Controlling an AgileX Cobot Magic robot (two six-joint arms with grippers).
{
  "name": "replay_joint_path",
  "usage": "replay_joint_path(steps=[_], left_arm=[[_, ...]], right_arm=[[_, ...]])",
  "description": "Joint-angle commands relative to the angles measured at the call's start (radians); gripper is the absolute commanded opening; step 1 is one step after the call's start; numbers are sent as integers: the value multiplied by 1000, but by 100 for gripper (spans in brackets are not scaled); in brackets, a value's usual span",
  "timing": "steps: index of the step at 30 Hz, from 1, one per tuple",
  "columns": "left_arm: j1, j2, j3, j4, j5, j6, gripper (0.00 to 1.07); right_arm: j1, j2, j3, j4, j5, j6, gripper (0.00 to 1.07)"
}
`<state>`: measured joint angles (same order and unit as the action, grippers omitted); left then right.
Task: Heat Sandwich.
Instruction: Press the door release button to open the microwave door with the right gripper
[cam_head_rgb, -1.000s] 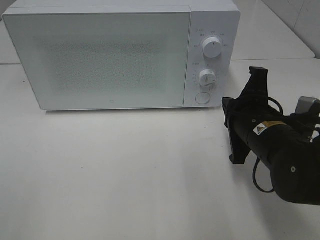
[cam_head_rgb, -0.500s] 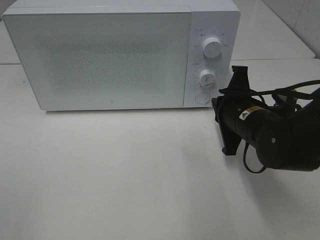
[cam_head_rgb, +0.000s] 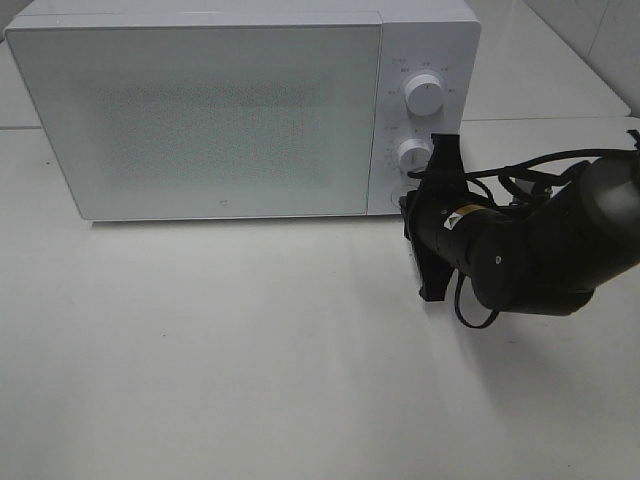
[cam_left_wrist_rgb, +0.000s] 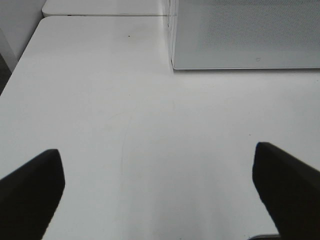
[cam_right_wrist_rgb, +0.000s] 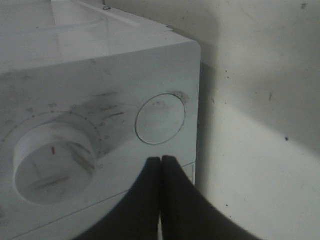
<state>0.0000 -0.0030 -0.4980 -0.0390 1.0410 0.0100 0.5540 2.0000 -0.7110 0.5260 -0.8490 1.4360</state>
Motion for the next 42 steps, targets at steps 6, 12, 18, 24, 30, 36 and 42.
replay_joint_path(steps=[6, 12, 18, 24, 30, 36, 42], left_arm=[[0, -21, 3, -6, -5, 3, 97], [0, -21, 3, -6, -5, 3, 97], [0, -21, 3, -6, -5, 3, 97], [0, -21, 3, -6, -5, 3, 97], [0, -21, 3, -6, -5, 3, 97], [0, -21, 3, -6, -5, 3, 97], [0, -21, 3, -6, -5, 3, 97]], right_arm=[[-40, 41, -66, -18, 46, -29, 0], [-55, 67, -104, -20, 59, -38, 0], [-69, 76, -138, -18, 71, -68, 0], [-78, 86, -157, -13, 60, -73, 0], [-78, 86, -164, -15, -5, -68, 0], [-78, 86, -164, -14, -76, -52, 0], [-78, 94, -220, -12, -93, -66, 0]])
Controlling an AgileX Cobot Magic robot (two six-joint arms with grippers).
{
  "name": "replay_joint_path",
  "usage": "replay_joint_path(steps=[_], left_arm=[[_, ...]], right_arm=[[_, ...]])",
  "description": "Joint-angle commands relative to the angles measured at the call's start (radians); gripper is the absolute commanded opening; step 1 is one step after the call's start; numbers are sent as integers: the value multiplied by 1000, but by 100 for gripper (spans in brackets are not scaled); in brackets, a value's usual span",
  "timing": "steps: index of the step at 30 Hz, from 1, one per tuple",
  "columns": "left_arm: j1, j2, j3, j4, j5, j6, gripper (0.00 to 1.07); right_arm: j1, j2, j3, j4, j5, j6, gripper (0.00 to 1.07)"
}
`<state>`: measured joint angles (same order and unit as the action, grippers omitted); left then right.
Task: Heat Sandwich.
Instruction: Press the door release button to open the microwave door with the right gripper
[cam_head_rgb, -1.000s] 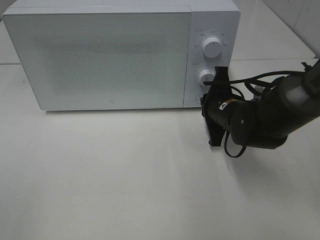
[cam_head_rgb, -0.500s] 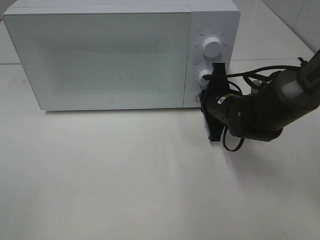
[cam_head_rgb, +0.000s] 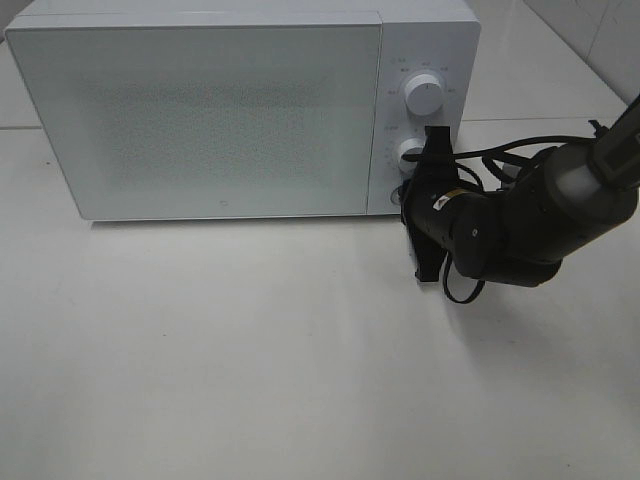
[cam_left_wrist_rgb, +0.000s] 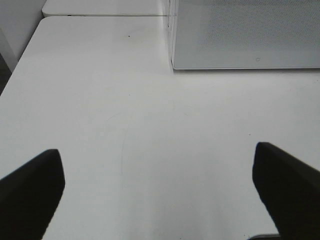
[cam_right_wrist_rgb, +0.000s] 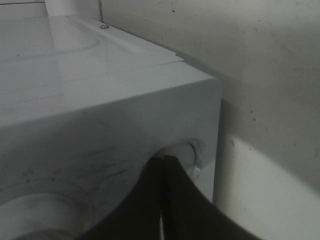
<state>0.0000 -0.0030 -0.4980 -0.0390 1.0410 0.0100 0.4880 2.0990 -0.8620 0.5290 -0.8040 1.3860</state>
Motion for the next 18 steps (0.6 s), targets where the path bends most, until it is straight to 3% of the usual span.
replay_joint_path(steps=[1, 9, 18], left_arm=[[0, -21, 3, -6, -5, 3, 97], [0, -21, 3, -6, -5, 3, 97], [0, -21, 3, -6, -5, 3, 97]], right_arm=[[-12, 3, -85, -14, -139, -17, 0], [-12, 64, -141, 35, -288, -22, 0], [-12, 64, -141, 45, -312, -53, 0]])
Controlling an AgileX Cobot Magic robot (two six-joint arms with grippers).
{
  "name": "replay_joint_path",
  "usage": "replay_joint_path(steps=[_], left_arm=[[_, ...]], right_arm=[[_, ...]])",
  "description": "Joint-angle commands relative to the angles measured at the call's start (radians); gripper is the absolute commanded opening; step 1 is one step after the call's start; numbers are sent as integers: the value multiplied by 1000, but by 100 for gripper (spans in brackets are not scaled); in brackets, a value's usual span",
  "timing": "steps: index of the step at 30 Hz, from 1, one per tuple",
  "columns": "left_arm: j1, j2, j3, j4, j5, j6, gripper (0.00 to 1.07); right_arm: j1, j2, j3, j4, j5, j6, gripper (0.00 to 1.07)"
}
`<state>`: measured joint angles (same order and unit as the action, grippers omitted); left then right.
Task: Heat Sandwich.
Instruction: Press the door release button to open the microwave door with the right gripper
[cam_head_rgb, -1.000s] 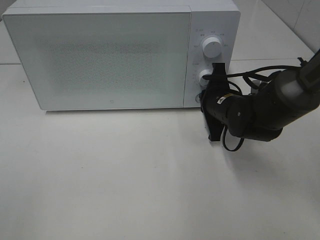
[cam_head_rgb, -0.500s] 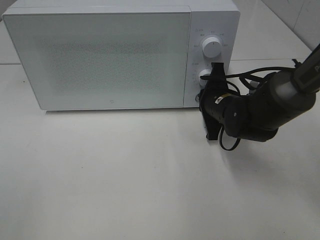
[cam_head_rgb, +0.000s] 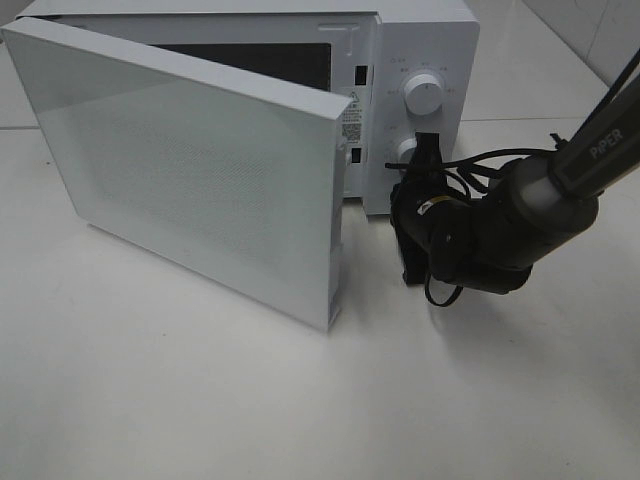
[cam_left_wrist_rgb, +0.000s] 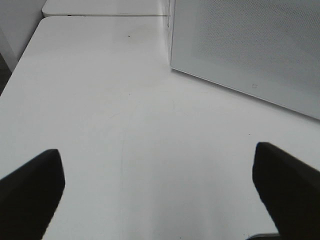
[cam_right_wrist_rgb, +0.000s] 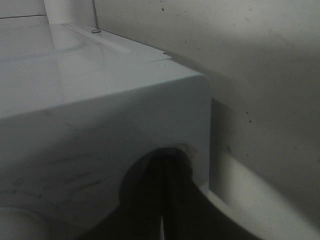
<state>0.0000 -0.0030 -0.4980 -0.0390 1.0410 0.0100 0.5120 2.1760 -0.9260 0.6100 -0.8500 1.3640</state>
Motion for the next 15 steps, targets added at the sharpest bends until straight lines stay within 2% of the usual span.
replay_joint_path(steps=[1, 15], left_arm=[[0, -21, 3, -6, -5, 3, 97], [0, -21, 3, -6, -5, 3, 97]], right_arm=[[-36, -13, -77, -36, -263, -34, 0], [-36, -25, -75, -38, -135, -65, 0]])
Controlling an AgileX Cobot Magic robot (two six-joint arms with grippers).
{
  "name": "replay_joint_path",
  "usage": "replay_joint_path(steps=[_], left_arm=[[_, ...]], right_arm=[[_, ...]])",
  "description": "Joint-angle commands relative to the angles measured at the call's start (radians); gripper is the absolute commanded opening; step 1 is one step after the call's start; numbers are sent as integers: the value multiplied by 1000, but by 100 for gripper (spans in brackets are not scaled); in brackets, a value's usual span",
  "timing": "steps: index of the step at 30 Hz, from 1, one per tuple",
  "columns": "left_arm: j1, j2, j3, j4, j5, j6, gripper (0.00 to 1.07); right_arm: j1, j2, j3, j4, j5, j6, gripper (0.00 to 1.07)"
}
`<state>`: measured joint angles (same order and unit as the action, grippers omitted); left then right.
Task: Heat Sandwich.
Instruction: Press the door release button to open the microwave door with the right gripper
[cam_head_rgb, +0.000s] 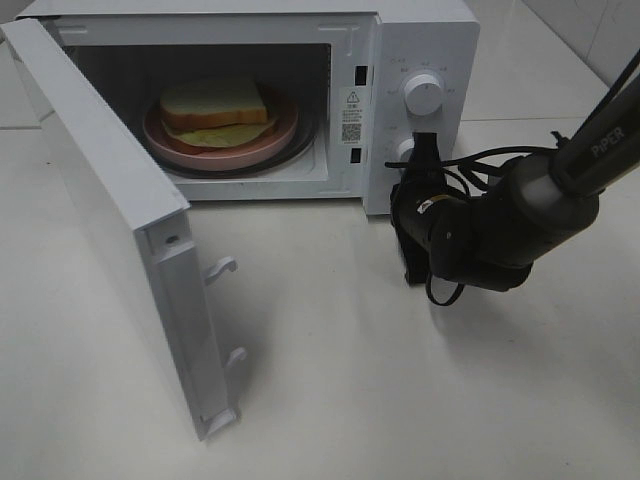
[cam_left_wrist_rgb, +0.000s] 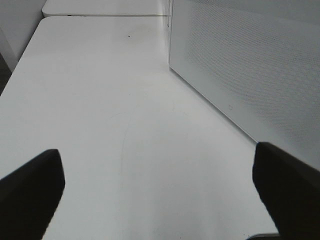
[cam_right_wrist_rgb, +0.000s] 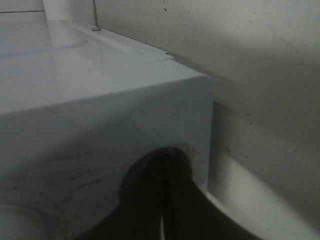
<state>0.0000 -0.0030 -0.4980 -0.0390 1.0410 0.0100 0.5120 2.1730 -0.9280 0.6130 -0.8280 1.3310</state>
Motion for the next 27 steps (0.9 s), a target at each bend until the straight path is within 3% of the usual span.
replay_joint_path(steps=[1, 22, 27], left_arm=[[0, -21, 3, -6, -5, 3, 97], [0, -21, 3, -6, -5, 3, 97], [0, -21, 3, -6, -5, 3, 97]], right_arm=[[-36, -29, -73, -42, -153, -43, 0], [-35, -59, -70, -48, -40, -89, 0], [-34, -104, 6, -49, 19, -90, 0]])
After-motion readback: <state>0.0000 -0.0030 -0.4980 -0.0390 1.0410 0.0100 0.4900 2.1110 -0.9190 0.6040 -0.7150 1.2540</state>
